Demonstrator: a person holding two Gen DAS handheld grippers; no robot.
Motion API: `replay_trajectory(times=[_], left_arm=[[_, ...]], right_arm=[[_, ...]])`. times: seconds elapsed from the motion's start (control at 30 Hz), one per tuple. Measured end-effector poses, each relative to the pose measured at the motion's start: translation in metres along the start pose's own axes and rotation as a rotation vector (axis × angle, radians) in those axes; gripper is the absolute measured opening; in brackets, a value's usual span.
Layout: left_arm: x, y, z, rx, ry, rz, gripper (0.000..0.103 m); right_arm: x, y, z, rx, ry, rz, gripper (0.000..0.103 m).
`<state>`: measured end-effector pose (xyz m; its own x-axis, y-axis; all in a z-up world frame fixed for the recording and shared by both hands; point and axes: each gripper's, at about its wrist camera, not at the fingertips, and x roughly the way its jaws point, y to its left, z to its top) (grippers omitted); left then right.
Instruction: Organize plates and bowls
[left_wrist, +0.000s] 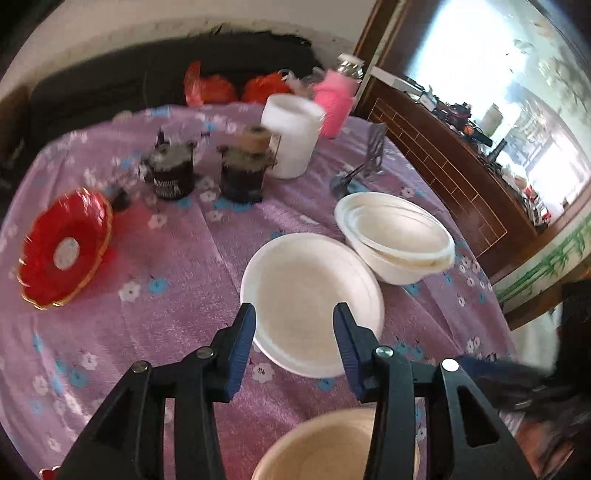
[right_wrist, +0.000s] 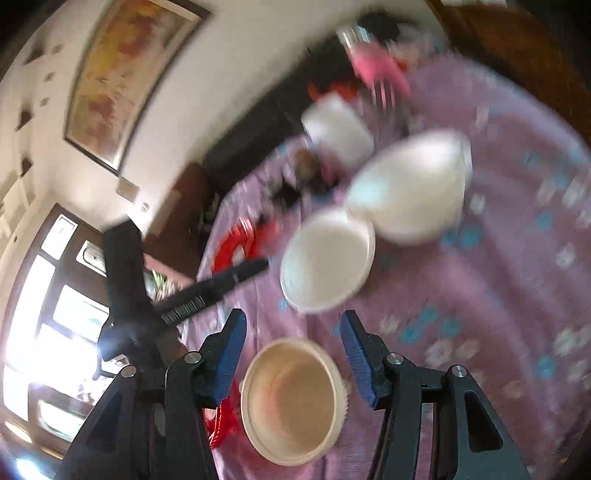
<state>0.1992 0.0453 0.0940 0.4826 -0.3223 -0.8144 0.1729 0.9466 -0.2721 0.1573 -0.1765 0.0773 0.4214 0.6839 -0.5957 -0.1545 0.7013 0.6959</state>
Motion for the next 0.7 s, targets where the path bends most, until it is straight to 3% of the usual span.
replay_trajectory(times=[0.23,0.27,0.3,0.33,0.43,0.7], left_arm=[[0.037,0.012,0.012,-0.045,0.044,0.046,0.042],[0.042,0.016,0.012,-0.059,0.046,0.055,0.042],[0.047,0.019,0.012,-0.068,0.05,0.058,0.038],[0.051,0.02,0.012,-0.075,0.056,0.056,0.026],[0.051,0.022,0.007,-0.085,0.051,0.058,0.014],[0.002,0.013,-0.002,-0.069,-0.028,0.028,0.013]], right_arm=[[0.055,-0.031,0.026,0.08,0.015,-0.13,0.04],[0.062,-0.034,0.029,0.085,0.018,-0.139,0.033],[0.066,-0.037,0.031,0.093,0.021,-0.148,0.02],[0.07,-0.04,0.031,0.098,0.022,-0.15,0.014],[0.07,-0.042,0.03,0.092,0.0,-0.175,0.012],[0.039,-0.018,0.018,0.044,-0.047,-0.112,0.012]])
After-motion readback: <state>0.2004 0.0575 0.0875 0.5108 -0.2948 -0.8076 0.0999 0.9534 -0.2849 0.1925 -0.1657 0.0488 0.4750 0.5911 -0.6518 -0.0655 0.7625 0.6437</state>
